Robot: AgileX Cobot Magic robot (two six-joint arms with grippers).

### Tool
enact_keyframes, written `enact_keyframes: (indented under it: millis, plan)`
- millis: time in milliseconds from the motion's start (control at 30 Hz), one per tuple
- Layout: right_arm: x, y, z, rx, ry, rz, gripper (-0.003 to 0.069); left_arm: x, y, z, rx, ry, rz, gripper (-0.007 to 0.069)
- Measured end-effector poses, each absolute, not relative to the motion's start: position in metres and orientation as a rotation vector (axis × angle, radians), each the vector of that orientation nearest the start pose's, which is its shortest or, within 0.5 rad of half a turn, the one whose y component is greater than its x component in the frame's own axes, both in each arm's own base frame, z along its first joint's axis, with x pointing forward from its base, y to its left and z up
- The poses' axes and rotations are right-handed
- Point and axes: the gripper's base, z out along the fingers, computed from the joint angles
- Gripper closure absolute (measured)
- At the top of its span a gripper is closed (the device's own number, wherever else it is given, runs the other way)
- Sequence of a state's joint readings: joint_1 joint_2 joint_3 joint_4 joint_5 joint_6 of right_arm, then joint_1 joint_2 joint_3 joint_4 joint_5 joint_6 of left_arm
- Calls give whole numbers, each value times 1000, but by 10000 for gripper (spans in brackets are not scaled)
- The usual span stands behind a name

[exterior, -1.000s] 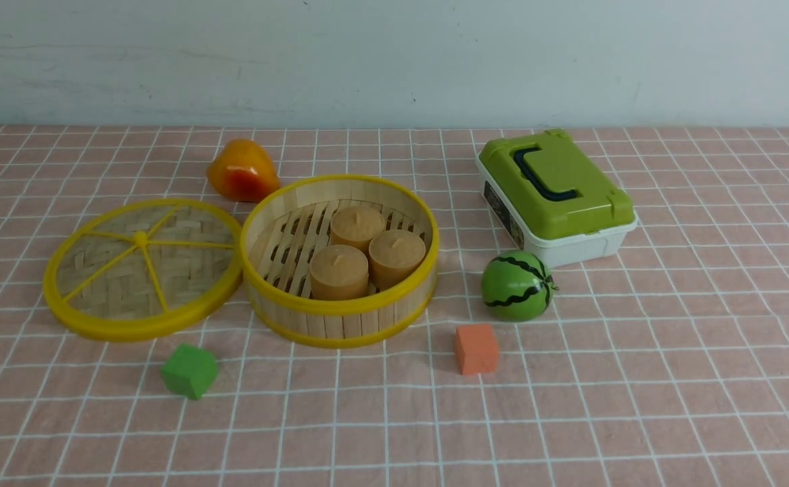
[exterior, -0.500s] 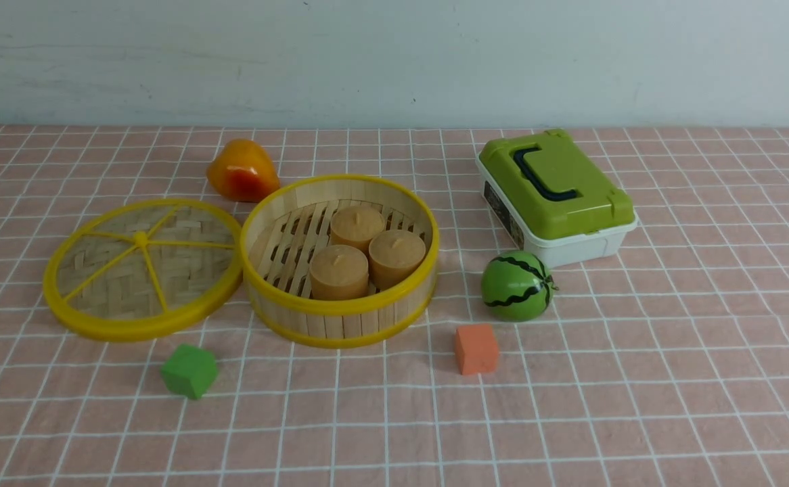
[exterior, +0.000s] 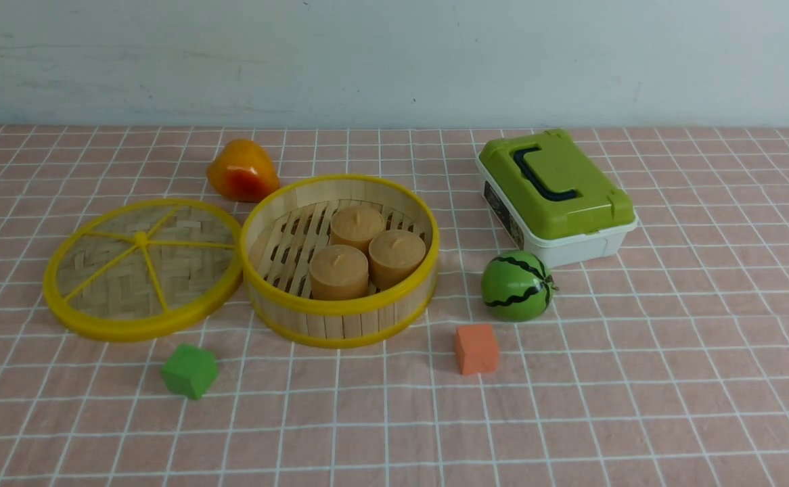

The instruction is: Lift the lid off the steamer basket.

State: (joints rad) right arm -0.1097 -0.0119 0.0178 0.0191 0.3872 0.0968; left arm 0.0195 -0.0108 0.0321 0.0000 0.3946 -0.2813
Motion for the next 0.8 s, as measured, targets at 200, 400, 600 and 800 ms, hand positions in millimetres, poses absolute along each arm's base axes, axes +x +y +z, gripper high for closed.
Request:
enact_keyframes:
  millis: [200, 400, 600, 800]
  plan:
    - [52, -5, 173, 205, 1865, 10, 418, 52, 1, 168, -285, 1882, -178, 558]
    - [52, -5, 173, 205, 1865, 10, 418, 52, 1, 168, -285, 1882, -178, 550]
    - [52, -5, 173, 205, 1865, 10, 418, 52, 1, 168, -285, 1882, -178, 545]
    - [52, -5, 173, 205, 1865, 10, 418, 52, 1, 168, -285, 1882, -178, 536]
